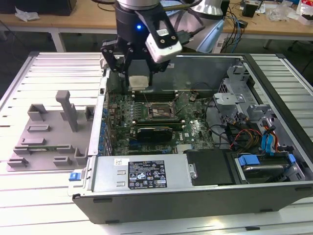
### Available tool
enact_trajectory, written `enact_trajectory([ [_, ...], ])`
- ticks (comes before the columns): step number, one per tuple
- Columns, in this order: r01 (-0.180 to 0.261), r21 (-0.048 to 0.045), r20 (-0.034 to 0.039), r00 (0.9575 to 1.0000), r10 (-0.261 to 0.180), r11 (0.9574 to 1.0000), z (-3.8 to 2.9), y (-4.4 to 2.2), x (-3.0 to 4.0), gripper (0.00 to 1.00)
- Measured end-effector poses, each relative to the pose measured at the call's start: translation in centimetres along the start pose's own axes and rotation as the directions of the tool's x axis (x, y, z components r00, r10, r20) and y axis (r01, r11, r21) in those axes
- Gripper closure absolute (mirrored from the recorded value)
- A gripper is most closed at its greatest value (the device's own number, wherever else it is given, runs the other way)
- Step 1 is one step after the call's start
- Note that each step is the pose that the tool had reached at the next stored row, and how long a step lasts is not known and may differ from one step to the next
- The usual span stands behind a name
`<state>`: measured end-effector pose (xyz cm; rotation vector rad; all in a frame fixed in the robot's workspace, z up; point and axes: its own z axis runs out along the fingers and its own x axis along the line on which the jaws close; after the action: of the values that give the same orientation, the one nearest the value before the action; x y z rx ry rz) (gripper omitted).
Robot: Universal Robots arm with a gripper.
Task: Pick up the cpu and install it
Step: 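Pick up the cpu and move it towards the insertion slot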
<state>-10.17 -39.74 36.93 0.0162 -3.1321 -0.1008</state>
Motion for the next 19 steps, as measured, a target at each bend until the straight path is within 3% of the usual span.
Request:
enact_trajectory([
  [6,0.0,0.0,0.0,1.0,0.0,1.0,-0.02,-0.03,-2.76,0.45],
  [9,0.0,0.0,0.0,1.0,0.0,1.0,-0.01,-0.05,-4.53,0.45],
  [12,0.0,0.0,-0.0001,1.0,0.0,1.0,-0.02,-0.06,-5.63,0.45],
  [16,0.0,-0.0001,0.0,1.0,0.0,1.0,-0.03,-0.09,-8.7,0.45],
  [19,0.0,0.0,-0.0001,1.0,0.0,1.0,-0.04,-0.1,-9.8,0.45],
])
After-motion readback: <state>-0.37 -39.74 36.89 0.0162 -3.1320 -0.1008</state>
